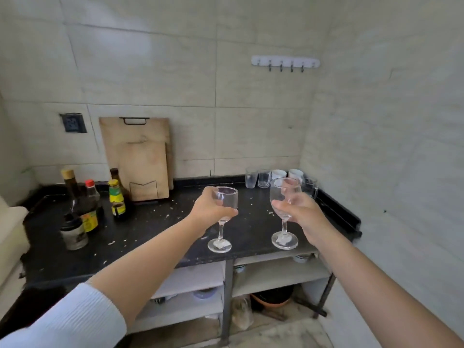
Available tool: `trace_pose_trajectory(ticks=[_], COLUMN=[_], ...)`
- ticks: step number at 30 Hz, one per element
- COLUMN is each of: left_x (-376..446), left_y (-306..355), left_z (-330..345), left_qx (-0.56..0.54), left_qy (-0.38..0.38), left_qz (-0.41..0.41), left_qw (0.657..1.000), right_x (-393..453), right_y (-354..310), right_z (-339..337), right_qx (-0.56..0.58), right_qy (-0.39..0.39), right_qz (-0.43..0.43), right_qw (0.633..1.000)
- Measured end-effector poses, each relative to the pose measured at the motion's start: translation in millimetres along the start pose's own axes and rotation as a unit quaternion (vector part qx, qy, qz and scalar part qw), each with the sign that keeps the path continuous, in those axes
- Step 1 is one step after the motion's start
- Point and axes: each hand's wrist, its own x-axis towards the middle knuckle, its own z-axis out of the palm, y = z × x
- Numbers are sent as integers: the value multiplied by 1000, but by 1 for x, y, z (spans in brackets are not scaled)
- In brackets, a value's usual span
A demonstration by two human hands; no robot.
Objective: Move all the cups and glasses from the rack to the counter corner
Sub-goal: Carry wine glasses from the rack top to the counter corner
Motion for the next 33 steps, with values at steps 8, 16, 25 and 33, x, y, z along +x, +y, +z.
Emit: trace_pose_trajectory(ticks=[8,16,25,33], left_x=[144,262,416,504], left_y=[-13,-33,-35,-64], left_z=[37,97,164,208], left_qx=[75,214,248,266], left_qy=[-34,-8,14,-1], left_qz=[-2,91,2,-40], left_qw=[997,972,969,963], right_x=[130,285,471,556], right_y=[34,77,119,166], right_z=[-33,-62,-99,-86], right_qx=[-82,-155,-361,-511], right_qy=[74,94,-37,-105], right_qz=[49,40,47,6], right_qw=[993,983,931,853])
